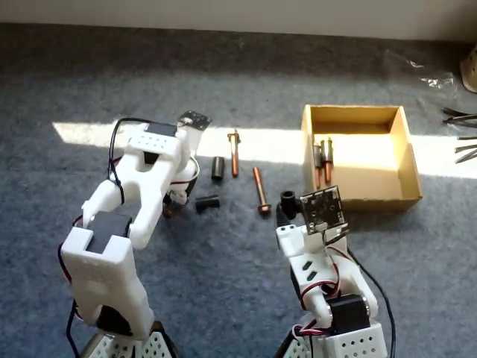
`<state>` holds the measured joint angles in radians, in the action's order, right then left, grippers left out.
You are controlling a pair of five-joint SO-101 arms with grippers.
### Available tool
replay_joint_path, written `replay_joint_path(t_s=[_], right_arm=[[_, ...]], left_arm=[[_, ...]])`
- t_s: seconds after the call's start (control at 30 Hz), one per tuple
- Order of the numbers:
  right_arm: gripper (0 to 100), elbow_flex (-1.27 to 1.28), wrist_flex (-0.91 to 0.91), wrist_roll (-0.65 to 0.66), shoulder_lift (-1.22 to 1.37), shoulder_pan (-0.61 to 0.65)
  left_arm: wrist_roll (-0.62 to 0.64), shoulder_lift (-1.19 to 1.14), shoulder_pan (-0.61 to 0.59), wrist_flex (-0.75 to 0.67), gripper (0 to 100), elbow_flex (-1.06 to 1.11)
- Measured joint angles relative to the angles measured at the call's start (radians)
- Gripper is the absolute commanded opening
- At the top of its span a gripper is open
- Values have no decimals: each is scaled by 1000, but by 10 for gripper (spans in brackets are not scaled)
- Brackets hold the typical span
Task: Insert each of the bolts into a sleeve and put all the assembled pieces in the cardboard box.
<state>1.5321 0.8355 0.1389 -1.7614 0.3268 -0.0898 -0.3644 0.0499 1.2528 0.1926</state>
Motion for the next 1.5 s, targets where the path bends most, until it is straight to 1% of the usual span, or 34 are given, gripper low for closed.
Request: replay_joint_path(t_s=[0.33,0.4,0.57,0.77,0.97,1.13,1.17,1.27,1.4,1.5], right_arm=[[4,0,0,0,0,0],[4,0,0,0,0,0],[4,0,0,0,0,0],[4,0,0,0,0,0],[4,0,0,0,0,0],[4,0,0,0,0,0],[4,0,0,0,0,0],[4,0,0,0,0,0],[4,0,0,0,0,0],[4,0,0,21,0,0]], left_arm=[[-21,26,0,29,7,-3],[-91,55,-3,48,5,-2],[-311,155,-3,126,5,-2],[-611,236,-15,218,5,-5],[-907,238,-34,288,6,-75],[-1191,138,-34,371,5,-94],[-1229,120,-34,393,5,-97],[-1280,74,-38,448,5,-97],[-1281,34,-44,462,5,-106],[-1281,3,-48,465,5,-167]])
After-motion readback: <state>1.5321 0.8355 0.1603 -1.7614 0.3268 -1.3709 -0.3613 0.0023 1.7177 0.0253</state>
